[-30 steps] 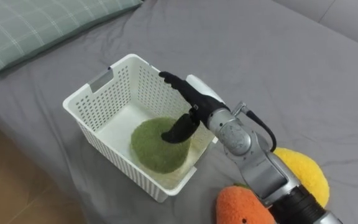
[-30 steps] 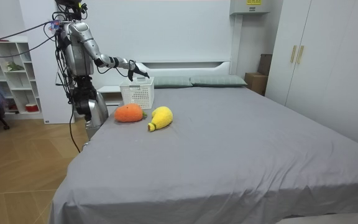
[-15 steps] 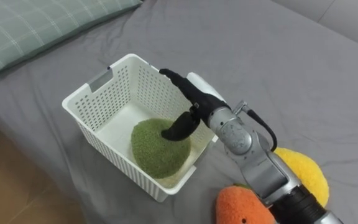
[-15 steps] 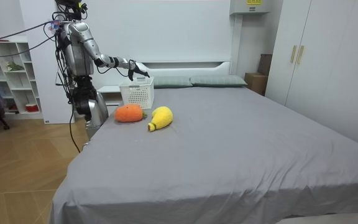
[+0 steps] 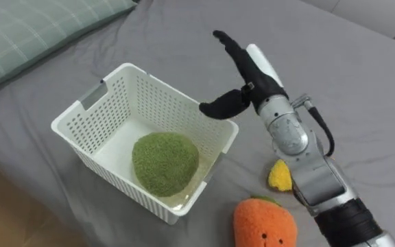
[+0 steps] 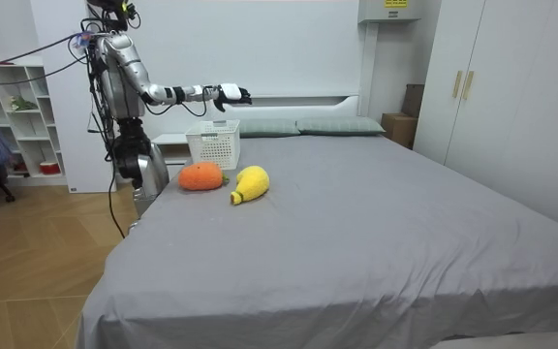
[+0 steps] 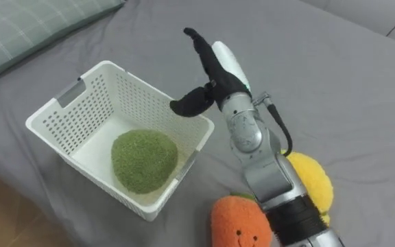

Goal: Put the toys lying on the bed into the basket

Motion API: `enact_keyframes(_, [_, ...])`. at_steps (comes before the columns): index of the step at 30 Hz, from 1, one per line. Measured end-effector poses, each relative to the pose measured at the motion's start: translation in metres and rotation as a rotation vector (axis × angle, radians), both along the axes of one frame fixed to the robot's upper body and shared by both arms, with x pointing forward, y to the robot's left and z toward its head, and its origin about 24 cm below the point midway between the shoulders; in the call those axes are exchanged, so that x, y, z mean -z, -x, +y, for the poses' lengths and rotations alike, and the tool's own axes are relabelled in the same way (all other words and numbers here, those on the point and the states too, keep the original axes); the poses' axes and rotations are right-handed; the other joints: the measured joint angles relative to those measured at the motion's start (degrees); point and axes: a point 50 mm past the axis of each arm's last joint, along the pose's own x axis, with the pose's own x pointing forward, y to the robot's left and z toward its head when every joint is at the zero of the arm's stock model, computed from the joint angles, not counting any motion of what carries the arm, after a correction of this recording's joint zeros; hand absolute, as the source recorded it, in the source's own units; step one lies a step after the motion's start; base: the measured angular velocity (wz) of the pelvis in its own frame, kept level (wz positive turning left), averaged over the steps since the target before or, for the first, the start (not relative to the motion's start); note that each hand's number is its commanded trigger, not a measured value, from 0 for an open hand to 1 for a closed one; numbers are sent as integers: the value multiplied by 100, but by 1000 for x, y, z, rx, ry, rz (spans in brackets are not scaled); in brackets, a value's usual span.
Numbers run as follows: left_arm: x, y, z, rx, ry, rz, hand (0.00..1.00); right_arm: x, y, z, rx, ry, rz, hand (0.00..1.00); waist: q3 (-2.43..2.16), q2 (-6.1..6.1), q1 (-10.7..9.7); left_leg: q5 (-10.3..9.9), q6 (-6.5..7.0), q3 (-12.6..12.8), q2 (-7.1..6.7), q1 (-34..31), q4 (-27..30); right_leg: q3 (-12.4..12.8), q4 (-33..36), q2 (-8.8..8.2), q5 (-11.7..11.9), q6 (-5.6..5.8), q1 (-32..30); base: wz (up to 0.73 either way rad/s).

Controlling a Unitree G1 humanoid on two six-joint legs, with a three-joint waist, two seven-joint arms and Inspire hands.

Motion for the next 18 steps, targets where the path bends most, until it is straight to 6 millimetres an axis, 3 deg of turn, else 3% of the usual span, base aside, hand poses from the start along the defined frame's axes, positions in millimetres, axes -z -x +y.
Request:
enact_keyframes(4, [-1,1,1,-17,-2,-14,0,15,8,-22,91,-51,43,0,-14,5,-74,2,6,68,2,148,-82,9,2,-11,-14,22,108,-10])
enact_keyframes(8, [-1,4,4,-6,-16,-3,0,28,17,-40,174,-119,86,0,-51,-36,-303,1,7,120,6,159,-86,70,12,-12,-15,23,100,-7])
enact_keyframes(18, [-1,12,5,-16,-15,22,0,60,38,-73,327,-77,177,0,-61,-9,-548,0,8,270,31,249,-126,281,28,8,-14,23,120,-8])
